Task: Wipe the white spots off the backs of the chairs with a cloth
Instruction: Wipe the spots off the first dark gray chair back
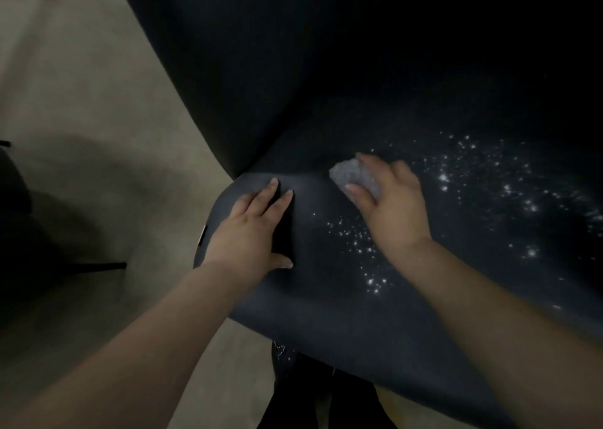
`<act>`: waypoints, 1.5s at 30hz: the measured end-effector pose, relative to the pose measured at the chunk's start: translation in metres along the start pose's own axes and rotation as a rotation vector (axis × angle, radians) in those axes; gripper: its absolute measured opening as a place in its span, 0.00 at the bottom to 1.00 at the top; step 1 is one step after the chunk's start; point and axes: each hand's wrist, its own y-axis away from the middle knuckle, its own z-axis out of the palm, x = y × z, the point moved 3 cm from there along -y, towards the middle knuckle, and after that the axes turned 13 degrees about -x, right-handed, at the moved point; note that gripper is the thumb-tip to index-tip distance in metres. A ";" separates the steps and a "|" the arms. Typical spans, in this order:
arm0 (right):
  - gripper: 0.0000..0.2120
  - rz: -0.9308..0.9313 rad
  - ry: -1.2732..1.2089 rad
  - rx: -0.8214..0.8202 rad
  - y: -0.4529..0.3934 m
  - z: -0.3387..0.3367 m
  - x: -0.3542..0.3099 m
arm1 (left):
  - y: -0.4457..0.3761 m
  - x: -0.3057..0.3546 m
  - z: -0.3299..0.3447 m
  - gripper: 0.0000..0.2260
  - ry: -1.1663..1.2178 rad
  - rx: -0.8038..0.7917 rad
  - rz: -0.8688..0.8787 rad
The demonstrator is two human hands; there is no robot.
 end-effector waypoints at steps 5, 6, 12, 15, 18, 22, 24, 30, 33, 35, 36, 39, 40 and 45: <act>0.21 -0.067 0.144 0.108 0.000 0.000 -0.003 | 0.001 0.003 0.000 0.50 -0.022 0.041 0.005; 0.20 -0.080 0.147 0.091 -0.006 0.001 -0.006 | 0.001 0.004 0.000 0.50 -0.031 0.037 0.004; 0.23 -0.125 0.097 0.046 0.016 0.008 -0.005 | 0.001 0.006 0.000 0.49 -0.042 0.062 0.015; 0.25 -0.273 0.142 -0.097 0.033 0.028 -0.022 | 0.001 0.006 0.002 0.50 -0.033 0.079 0.030; 0.23 -0.248 0.168 -0.073 0.018 0.025 -0.017 | 0.003 0.005 0.005 0.50 -0.015 0.108 0.045; 0.22 -0.085 0.113 0.084 0.033 0.022 -0.004 | 0.002 0.004 0.008 0.51 -0.013 0.130 0.057; 0.25 -0.167 0.114 0.014 0.046 0.036 -0.016 | 0.002 0.005 0.009 0.51 -0.008 0.148 0.054; 0.22 -0.215 0.165 0.046 0.009 0.025 -0.012 | 0.003 0.005 0.011 0.51 0.020 0.176 0.071; 0.24 -0.069 0.080 0.139 0.031 0.021 0.001 | 0.003 0.006 0.012 0.51 0.014 0.186 0.049; 0.26 -0.149 0.094 0.060 0.050 0.036 -0.009 | 0.003 0.008 0.012 0.52 0.002 0.201 0.040; 0.27 -0.217 0.104 -0.004 0.053 0.042 -0.015 | 0.002 0.010 0.011 0.52 0.005 0.206 0.040; 0.25 -0.286 0.147 -0.005 0.026 0.036 -0.014 | -0.001 0.016 0.011 0.52 0.015 0.220 0.057; 0.24 -0.243 0.158 0.056 0.015 0.028 -0.008 | -0.003 0.017 0.011 0.51 0.011 0.224 0.063; 0.24 0.025 0.081 0.193 0.029 0.018 0.015 | -0.013 0.024 0.006 0.51 0.000 0.196 0.065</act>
